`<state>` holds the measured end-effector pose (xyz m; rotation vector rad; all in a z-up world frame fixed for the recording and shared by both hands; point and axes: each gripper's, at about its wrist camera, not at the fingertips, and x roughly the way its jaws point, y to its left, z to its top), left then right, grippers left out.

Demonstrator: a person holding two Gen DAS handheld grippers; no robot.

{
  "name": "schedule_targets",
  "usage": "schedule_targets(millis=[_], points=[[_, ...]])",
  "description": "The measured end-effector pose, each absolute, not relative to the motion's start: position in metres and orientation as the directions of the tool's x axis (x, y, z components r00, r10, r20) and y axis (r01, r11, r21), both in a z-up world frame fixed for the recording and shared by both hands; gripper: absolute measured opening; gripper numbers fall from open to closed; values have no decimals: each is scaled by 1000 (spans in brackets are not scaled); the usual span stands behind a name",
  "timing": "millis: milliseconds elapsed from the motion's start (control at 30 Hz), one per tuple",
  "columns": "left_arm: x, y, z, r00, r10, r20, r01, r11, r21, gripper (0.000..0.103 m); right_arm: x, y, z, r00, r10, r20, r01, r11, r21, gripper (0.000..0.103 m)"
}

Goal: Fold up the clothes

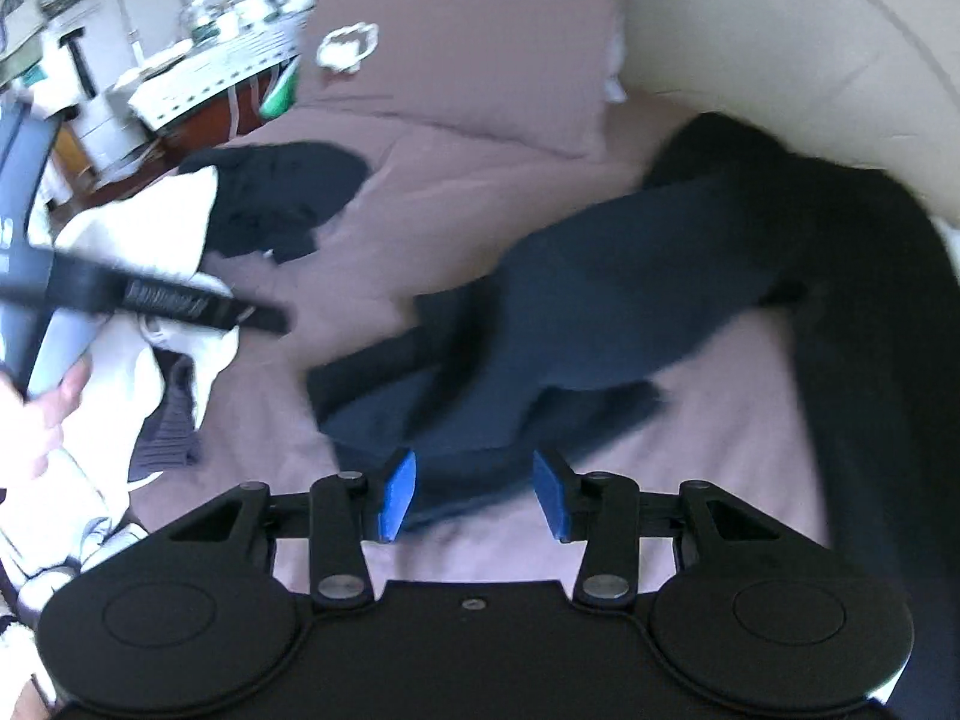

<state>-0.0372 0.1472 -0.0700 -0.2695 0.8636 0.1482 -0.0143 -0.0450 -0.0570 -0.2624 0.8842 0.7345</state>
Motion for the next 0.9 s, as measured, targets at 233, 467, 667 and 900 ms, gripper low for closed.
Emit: schedule_targets(millis=[233,467,667,900], points=[[-52,146,-105,731,-20,-682,-118,981,-155,66,33,-23,-124,404,402,-822,-535,833,144,56],[-55,151,-112,756,-66,-651,-55,985,-163,66,38,-8,-137,455,532,-715,-549,799,245,13],[-55,154,-116,775,-103,-624,-1,986,-165,67,40,-66,-72,582,636,-507,-468,772,430,11],[-49,121,-122,787,-63,-614,41,998,-49,76,78,-127,-122,601,230,-765,-207,970,129,11]])
